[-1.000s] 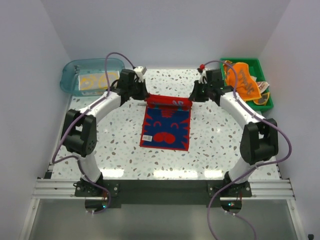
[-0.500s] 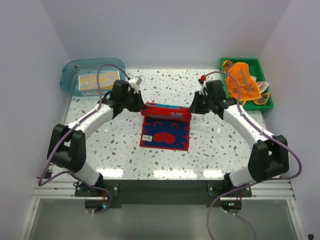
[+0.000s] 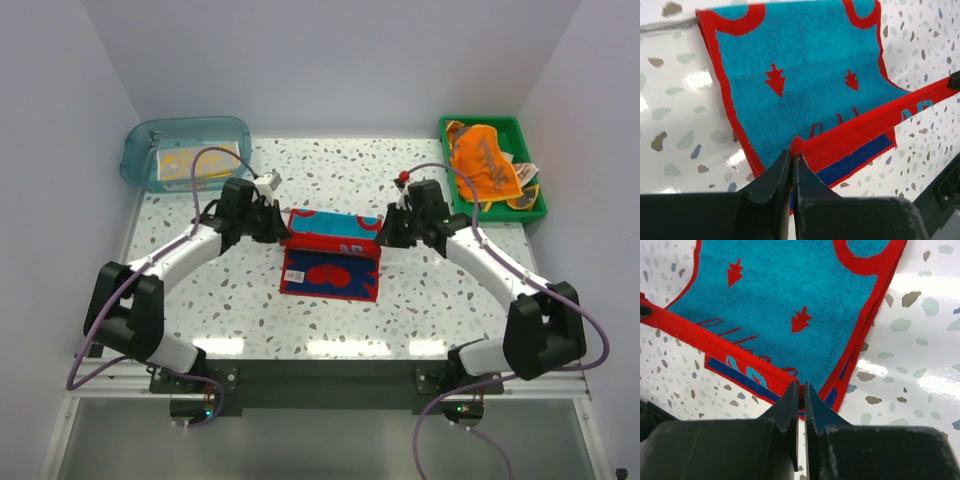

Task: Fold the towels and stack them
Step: Flatten out the crumpled towel

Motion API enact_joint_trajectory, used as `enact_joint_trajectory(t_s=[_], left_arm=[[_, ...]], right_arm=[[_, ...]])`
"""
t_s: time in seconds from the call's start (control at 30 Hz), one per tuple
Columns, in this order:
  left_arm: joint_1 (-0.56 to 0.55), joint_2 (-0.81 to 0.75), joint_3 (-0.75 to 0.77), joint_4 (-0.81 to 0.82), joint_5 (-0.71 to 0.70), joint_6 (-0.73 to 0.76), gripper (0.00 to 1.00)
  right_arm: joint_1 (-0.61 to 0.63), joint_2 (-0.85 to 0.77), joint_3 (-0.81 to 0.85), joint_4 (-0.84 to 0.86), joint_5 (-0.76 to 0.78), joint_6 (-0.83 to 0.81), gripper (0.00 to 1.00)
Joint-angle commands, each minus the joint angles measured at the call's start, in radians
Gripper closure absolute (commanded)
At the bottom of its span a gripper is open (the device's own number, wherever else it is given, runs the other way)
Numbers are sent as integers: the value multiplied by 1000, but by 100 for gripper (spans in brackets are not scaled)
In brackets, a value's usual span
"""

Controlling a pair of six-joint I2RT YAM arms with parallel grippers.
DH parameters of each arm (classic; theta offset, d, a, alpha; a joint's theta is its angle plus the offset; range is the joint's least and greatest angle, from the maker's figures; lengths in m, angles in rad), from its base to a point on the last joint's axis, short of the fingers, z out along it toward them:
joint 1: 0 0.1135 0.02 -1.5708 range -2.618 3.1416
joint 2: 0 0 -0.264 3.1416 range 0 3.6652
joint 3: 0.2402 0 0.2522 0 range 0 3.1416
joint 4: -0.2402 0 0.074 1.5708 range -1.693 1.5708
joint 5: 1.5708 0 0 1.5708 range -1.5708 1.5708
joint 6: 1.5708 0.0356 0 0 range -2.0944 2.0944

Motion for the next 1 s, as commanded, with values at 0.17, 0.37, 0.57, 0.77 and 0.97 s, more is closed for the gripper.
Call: enact_joint_trajectory(t_s=[0.17,0.37,0.57,0.77,0.97], left_arm=[[-10,-12,-91,77,-77,-29,100],[-14,31,-8,63,-93,-27,100],[-10,132,225,8,-194,14,100],[3,313,530,-26,-259,54,100],[16,459,765,-93,-288,86,100]], right_arm=[[-22,-5,-19,4,206,-51,100],[-22,46,104,6,241,-76,100],[-22,154,305,39,321,-177,100],[-24,322,534,104,402,-338,100],[-22,422,678,81,430,-393,100]])
